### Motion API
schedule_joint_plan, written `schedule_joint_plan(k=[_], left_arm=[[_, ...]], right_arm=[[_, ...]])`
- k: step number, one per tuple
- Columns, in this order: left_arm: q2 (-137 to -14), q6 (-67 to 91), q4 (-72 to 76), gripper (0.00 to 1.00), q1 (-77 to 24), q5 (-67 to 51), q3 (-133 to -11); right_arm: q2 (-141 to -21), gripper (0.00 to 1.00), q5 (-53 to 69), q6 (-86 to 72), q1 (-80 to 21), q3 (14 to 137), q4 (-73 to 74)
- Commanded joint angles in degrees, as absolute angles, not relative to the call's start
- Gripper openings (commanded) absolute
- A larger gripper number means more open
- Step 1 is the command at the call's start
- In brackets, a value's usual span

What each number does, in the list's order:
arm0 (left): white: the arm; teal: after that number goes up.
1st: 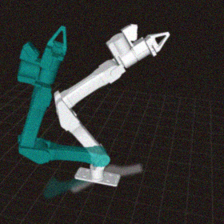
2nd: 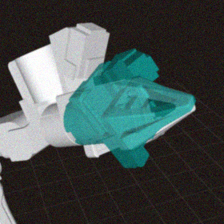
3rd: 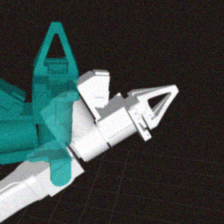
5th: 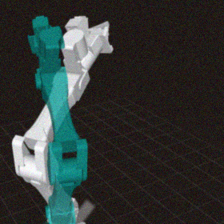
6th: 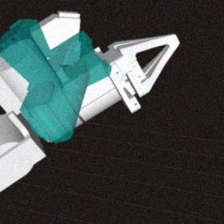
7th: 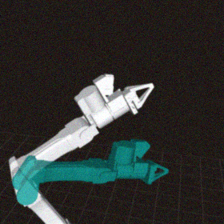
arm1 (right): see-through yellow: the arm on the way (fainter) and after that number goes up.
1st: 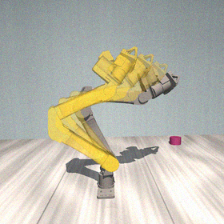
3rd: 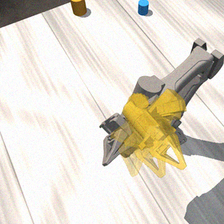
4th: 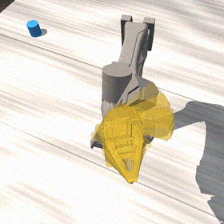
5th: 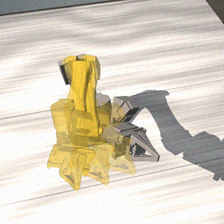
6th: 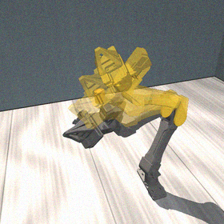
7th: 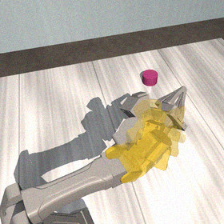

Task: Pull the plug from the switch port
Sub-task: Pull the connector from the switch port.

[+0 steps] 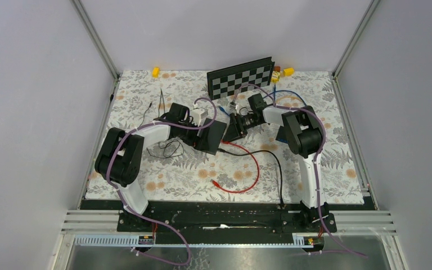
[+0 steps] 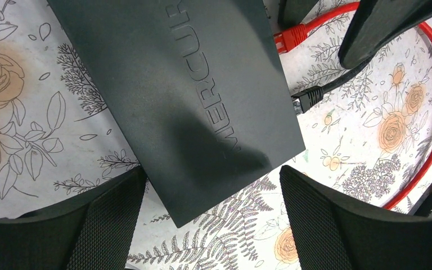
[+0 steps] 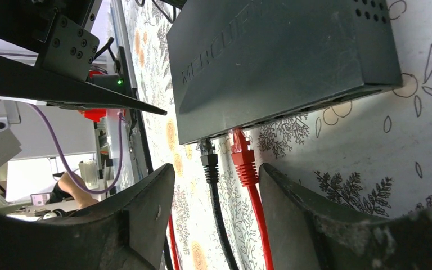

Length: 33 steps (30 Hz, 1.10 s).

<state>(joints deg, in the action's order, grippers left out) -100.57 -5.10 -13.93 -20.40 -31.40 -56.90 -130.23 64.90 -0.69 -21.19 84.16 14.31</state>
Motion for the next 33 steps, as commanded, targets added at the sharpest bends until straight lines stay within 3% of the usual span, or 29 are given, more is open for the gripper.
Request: schedule_joint_plan(k=[1, 14, 33], left_arm=[[-103.01, -5.21, -14.81, 0.9, -21.97, -34.36, -56.87], [-103.27, -4.7, -13.8, 0.88, -23.29, -33.4, -56.88], [-103.13, -4.71, -13.58, 0.88, -23.46, -33.31, -56.78]], right_arm=[[-133.94, 0.63, 62.66, -1.27, -21.42, 84.08, 16.08], [-135.92, 0.48, 64.95, 4.02, -21.4, 87.77, 20.65], [-137.46, 0.48, 59.27, 20.97, -23.03, 93.43, 34.32]])
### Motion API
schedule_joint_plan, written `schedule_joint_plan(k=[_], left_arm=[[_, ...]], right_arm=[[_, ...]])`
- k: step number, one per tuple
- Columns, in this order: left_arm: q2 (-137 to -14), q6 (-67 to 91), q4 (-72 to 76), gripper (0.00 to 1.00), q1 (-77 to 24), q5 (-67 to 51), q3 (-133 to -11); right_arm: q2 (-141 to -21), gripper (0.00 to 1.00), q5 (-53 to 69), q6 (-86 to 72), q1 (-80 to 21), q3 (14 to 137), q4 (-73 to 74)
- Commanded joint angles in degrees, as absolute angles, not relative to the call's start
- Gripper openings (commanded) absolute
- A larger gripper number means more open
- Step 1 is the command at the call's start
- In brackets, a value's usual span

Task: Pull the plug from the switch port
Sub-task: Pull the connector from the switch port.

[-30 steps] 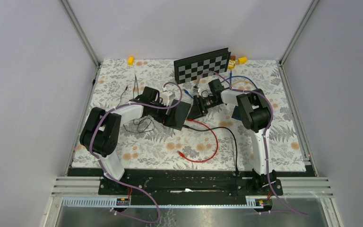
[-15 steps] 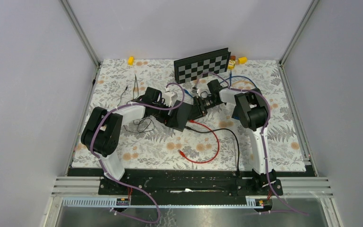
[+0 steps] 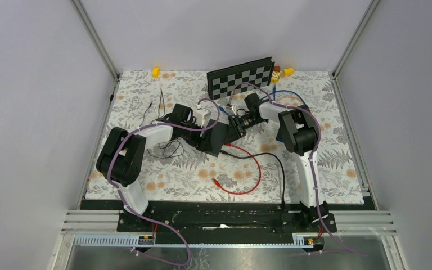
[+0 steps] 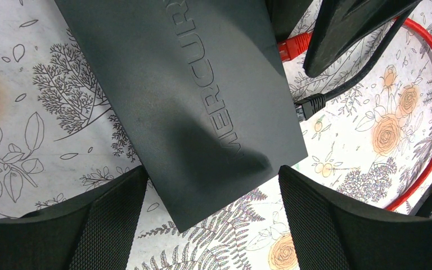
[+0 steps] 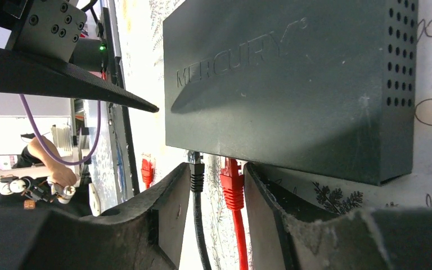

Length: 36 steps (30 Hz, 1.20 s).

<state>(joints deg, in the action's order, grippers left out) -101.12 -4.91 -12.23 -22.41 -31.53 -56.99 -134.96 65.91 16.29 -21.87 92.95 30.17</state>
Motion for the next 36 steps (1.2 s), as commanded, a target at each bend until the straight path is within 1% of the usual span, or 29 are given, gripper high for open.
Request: schedule_joint_plan(k=[1, 4, 9, 13, 20, 28, 36], left_arm=[[-103.08, -4.77, -13.62, 0.88, -23.47, -33.31, -56.78], [-102.12, -5.77, -13.54, 0.9, -23.47, -33.12, -56.62], [-97.98, -8.99, -12.7, 0.99, -23.93, -30.8, -55.36], [-95.22, -13.16, -14.04, 0.99, -25.04, -28.9, -54.51], [-95.05, -20.16, -15.65, 0.99, -27.74, -19.84, -54.82], [-97.48, -15.49, -12.01, 0.99, -30.36, -12.62, -55.13], [-99.99, -9.88, -11.98, 0.98, -31.81, -14.31, -56.37]], right_arm=[[-137.7, 0.48, 59.13, 21.03, -23.01, 93.69, 34.55], [-138.28, 0.48, 58.44, 20.68, -23.01, 94.57, 34.88], [-139.1, 0.47, 57.68, 20.76, -22.94, 96.28, 36.78], [-139.55, 0.47, 57.33, 21.3, -22.76, 97.11, 38.23], [-140.05, 0.47, 57.37, 21.09, -22.59, 97.68, 38.85], [-140.53, 0.47, 59.14, 20.04, -22.59, 97.25, 38.84], [-141.27, 0.43, 60.44, 20.2, -22.59, 96.68, 38.8]])
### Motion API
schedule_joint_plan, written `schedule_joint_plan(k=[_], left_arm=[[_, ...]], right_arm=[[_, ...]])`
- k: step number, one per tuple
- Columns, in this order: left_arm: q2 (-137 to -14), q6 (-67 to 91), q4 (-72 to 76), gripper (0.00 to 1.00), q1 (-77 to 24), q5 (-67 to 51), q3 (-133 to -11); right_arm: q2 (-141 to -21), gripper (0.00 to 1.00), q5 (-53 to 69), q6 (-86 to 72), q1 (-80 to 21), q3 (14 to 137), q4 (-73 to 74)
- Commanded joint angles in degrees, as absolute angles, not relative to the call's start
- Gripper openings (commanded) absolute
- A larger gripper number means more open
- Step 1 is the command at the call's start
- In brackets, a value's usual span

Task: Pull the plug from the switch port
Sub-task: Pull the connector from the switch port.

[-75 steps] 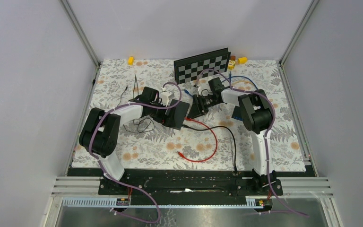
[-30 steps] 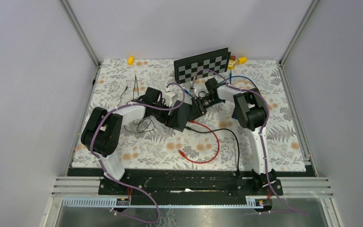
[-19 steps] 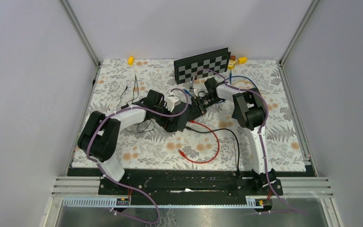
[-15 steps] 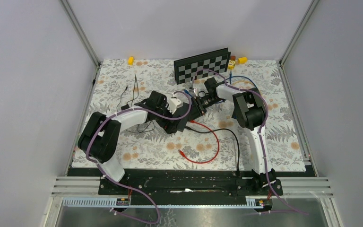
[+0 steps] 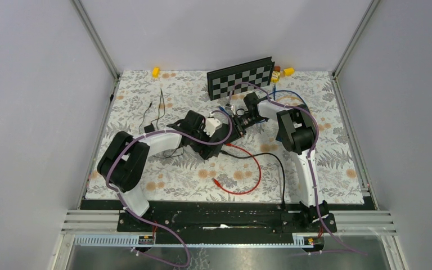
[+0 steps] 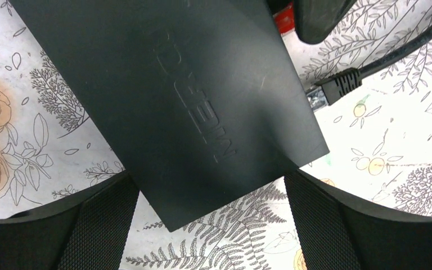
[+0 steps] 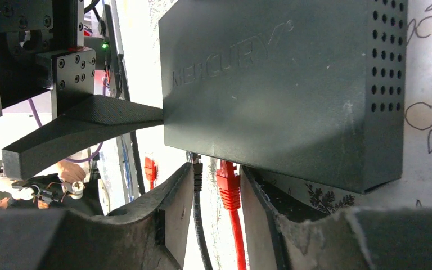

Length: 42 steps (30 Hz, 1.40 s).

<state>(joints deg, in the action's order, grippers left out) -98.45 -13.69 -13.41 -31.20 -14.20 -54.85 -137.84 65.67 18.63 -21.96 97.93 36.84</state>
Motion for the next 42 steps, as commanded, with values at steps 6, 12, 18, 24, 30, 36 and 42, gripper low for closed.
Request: schedule_joint_plan(k=[6, 12, 18, 24, 30, 36, 42], left_arm=[[-101.31, -7.26, -11.97, 0.97, -31.9, -15.21, -56.85], [-101.92, -6.72, -12.01, 0.97, -32.03, -15.56, -57.25], [-102.29, -6.62, -11.96, 0.97, -32.17, -15.82, -57.39], [-102.18, -6.45, -11.7, 0.97, -32.17, -16.04, -57.13], [-102.44, -6.18, -11.76, 0.97, -32.17, -16.56, -57.21], [-102.38, -5.89, -11.46, 0.97, -32.17, -16.93, -57.17], [-102.22, -5.94, -11.34, 0.97, -32.17, -16.96, -56.88]], right_arm=[[-141.83, 0.43, 60.66, 20.3, -22.59, 96.81, 38.85], [-142.01, 0.42, 60.43, 20.57, -22.61, 96.93, 38.76], [-142.44, 0.4, 60.15, 20.48, -22.61, 97.36, 38.76], [-142.15, 0.4, 60.13, 20.07, -22.66, 96.67, 37.8], [-141.86, 0.4, 59.69, 19.6, -22.7, 95.99, 36.9], [-142.2, 0.4, 59.85, 19.38, -22.69, 95.98, 36.84], [-142.29, 0.38, 59.5, 19.29, -22.76, 96.06, 36.74]])
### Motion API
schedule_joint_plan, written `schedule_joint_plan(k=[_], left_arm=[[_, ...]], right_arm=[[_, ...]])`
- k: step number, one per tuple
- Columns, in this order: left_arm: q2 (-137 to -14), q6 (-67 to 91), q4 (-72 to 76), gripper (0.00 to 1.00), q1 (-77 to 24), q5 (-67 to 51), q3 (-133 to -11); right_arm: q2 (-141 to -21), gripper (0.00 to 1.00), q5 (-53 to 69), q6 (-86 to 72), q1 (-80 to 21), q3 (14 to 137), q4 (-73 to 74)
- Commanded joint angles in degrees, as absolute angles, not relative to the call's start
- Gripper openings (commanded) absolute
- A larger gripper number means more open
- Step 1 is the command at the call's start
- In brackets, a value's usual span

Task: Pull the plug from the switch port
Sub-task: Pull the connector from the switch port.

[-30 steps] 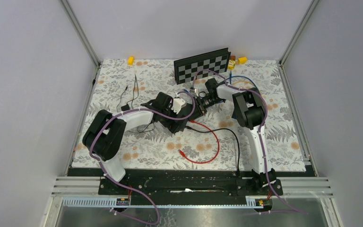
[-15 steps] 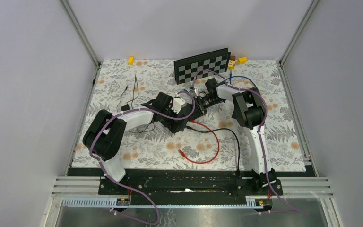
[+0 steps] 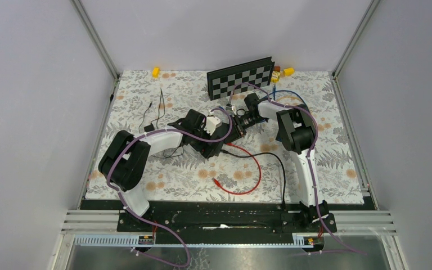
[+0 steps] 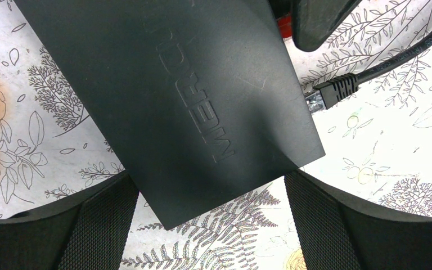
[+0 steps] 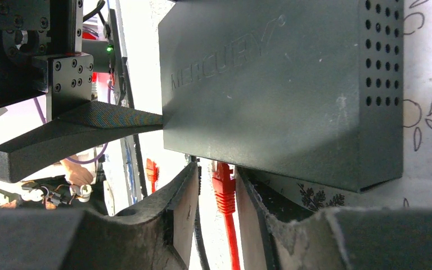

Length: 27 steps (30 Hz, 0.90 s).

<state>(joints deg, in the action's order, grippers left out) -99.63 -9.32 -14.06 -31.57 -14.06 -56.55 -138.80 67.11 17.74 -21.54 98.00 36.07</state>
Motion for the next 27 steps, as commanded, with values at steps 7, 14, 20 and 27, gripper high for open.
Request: schedule_joint_plan(k=[7, 14, 20, 27], left_arm=[[-102.08, -5.96, -11.12, 0.97, -32.17, -17.31, -56.71], [-102.02, -6.11, -11.08, 0.97, -32.16, -17.4, -56.73], [-100.61, -7.12, -10.36, 0.99, -32.17, -16.25, -55.71], [-97.69, -10.14, -10.39, 0.99, -32.17, -14.61, -54.23]], right_arm=[[-142.55, 0.35, 59.26, 18.51, -22.81, 96.15, 36.39], [-143.39, 0.27, 59.21, 16.57, -22.72, 96.88, 36.04], [-144.64, 0.18, 59.8, 14.92, -22.38, 97.94, 36.3], [-144.26, 0.13, 60.13, 15.35, -21.31, 99.05, 37.34]])
